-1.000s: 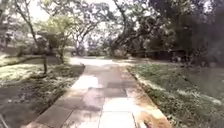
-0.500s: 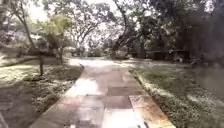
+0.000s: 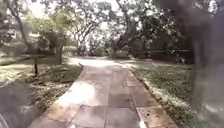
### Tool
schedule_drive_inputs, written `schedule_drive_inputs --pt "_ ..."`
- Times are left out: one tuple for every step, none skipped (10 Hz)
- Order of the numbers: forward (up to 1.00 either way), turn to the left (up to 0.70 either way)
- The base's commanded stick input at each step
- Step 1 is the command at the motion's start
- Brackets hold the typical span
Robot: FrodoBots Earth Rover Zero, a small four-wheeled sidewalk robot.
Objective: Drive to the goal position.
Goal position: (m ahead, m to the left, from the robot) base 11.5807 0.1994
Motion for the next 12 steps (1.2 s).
schedule_drive_inputs --pt "0.7 0.0" --pt "0.7 0.0" --pt "0.7 0.0" --pt "0.7 0.0" --pt "0.7 0.0" --pt "0.7 0.0" --pt "0.7 0.0" --pt "0.7 0.0" --pt "0.7 0.0" --pt "0.7 0.0" --pt "0.7 0.0" --pt "0.7 0.0"
